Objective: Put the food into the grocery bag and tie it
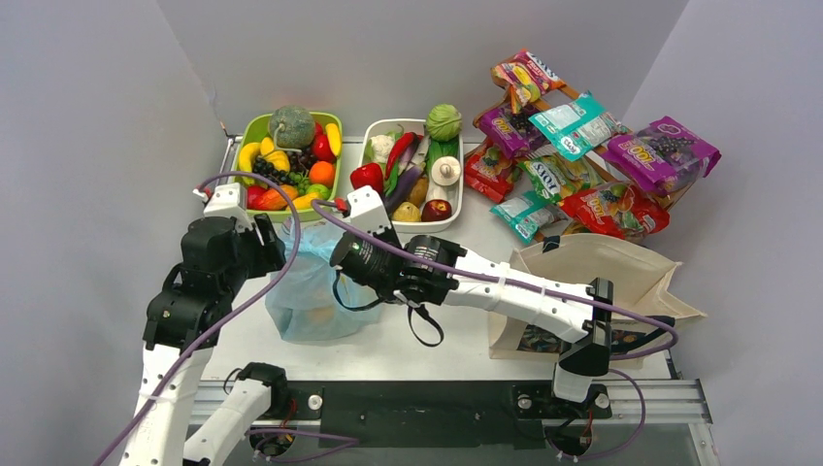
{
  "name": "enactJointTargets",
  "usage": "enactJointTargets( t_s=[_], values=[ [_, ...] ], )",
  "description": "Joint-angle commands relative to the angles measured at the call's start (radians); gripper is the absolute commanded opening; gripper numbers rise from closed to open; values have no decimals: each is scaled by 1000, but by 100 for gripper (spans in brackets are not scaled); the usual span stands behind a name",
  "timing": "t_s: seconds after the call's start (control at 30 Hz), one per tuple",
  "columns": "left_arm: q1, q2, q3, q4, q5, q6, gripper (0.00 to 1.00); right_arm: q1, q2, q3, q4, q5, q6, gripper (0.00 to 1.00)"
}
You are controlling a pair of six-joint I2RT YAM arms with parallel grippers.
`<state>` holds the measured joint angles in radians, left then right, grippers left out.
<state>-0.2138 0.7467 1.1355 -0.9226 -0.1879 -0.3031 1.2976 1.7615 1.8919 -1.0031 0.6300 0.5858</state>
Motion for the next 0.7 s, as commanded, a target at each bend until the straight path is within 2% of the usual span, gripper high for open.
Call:
enactJointTargets(
  t_s=[0.0,0.1,0.43,0.67],
  values=[
    [4,8,90,-40,-29,-55,66,13,-53,68,-26,43,5,32],
    [1,6,125,-40,-15,-76,71,12,-84,86,-35,46,3,33],
    [-48,-61,155,6,111,-128,67,-39,-202,135,-69,80,-42,45],
    [-98,-153,103,93,258,-159,67,-150,-336,85,-91,98,-51,49]
  ],
)
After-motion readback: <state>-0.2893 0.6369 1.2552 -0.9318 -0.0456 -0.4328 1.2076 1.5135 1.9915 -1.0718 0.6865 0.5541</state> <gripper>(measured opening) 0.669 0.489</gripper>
